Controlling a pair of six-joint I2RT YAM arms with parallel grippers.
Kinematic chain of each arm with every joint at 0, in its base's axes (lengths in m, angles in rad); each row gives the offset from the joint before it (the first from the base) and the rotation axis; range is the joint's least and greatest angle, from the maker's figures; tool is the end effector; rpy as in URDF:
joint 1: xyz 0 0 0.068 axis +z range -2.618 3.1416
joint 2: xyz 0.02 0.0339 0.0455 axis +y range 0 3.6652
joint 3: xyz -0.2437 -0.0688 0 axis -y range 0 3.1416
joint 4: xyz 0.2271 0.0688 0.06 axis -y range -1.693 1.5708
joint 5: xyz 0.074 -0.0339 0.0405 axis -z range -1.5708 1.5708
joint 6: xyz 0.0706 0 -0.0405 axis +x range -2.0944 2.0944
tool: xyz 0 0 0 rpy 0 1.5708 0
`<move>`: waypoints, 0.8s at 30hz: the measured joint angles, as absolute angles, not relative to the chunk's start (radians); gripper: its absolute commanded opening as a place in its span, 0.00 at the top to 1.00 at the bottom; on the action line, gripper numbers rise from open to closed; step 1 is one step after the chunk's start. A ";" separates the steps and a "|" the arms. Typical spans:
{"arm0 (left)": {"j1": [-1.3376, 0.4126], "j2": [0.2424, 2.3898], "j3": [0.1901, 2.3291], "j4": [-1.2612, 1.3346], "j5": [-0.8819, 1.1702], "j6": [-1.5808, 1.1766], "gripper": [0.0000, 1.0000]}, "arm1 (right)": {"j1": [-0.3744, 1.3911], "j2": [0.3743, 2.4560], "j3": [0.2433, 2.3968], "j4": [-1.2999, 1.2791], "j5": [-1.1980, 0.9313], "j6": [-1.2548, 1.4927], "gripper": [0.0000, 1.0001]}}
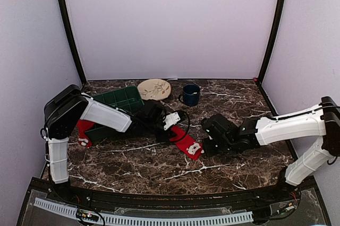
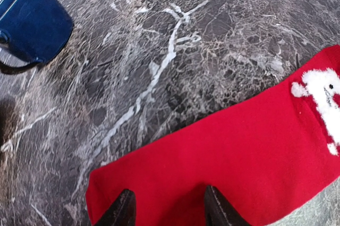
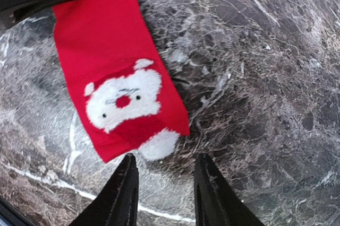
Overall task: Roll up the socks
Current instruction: Rotate the sock at the center of the board.
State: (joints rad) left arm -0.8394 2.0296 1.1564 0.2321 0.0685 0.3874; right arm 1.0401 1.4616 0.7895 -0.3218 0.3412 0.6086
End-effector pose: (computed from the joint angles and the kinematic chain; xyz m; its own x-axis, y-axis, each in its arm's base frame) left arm 0.2873 -0.3274 0.1101 -0.0755 0.6484 -0.7575 0.8723 0.4110 0.2649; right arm 0.1647 0.2340 0.1435 -0.7599 -0.2304 -0.6078 -0.3485 0.9337 0.0817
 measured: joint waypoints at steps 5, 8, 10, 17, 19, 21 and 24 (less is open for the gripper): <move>-0.833 2.046 1.188 0.225 0.088 0.434 0.54 | 0.993 1.495 0.790 -0.280 0.335 0.549 0.71; -0.828 2.048 1.194 0.213 0.085 0.439 0.55 | 0.972 1.530 0.792 -0.255 0.318 0.520 0.72; -0.826 2.048 1.194 0.208 0.085 0.439 0.55 | 0.965 1.555 0.793 -0.244 0.304 0.505 0.73; -0.813 2.049 1.195 0.207 0.090 0.443 0.54 | 0.960 1.620 0.793 -0.216 0.231 0.491 0.75; -0.809 2.054 1.198 0.207 0.090 0.447 0.54 | 0.960 1.621 0.793 -0.209 0.207 0.496 0.75; -0.803 2.062 1.209 0.200 0.089 0.450 0.54 | 0.960 1.621 0.793 -0.201 0.179 0.506 0.75; -0.794 2.074 1.225 0.196 0.087 0.453 0.50 | 0.969 1.621 0.792 -0.194 0.149 0.525 0.75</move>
